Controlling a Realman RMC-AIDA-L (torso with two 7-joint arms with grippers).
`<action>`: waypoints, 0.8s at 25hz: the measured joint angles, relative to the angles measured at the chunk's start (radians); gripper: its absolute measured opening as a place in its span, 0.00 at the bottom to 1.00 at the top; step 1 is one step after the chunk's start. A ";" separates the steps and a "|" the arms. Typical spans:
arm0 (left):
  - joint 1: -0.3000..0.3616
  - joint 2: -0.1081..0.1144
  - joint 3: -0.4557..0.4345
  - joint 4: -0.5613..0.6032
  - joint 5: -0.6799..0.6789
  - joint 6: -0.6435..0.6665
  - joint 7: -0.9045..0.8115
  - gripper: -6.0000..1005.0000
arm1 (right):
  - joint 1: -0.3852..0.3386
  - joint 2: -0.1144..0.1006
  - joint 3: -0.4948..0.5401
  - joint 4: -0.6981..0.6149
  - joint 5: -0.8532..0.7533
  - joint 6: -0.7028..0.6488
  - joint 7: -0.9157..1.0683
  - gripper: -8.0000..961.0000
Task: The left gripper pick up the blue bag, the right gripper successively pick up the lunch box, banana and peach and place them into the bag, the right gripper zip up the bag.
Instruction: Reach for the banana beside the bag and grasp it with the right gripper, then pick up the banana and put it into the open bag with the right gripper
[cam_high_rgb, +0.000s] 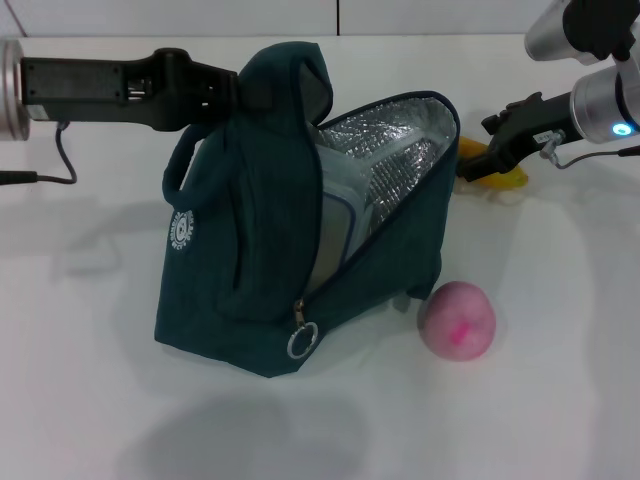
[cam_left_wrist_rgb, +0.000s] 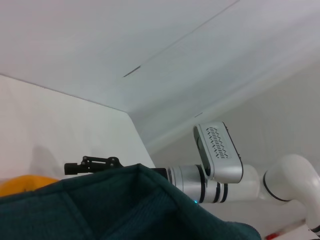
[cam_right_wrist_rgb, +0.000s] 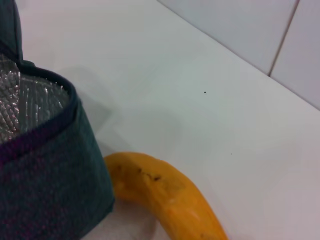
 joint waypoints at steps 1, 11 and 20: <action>0.000 0.001 0.000 0.000 0.000 -0.002 0.000 0.05 | 0.000 0.000 0.000 0.000 0.000 -0.001 0.000 0.74; -0.002 0.003 0.002 -0.001 0.001 -0.003 0.000 0.05 | -0.003 0.007 0.000 -0.008 -0.025 -0.033 0.002 0.70; -0.001 0.006 -0.003 -0.002 -0.001 -0.003 0.008 0.05 | -0.003 0.006 -0.005 -0.013 -0.028 -0.033 0.005 0.54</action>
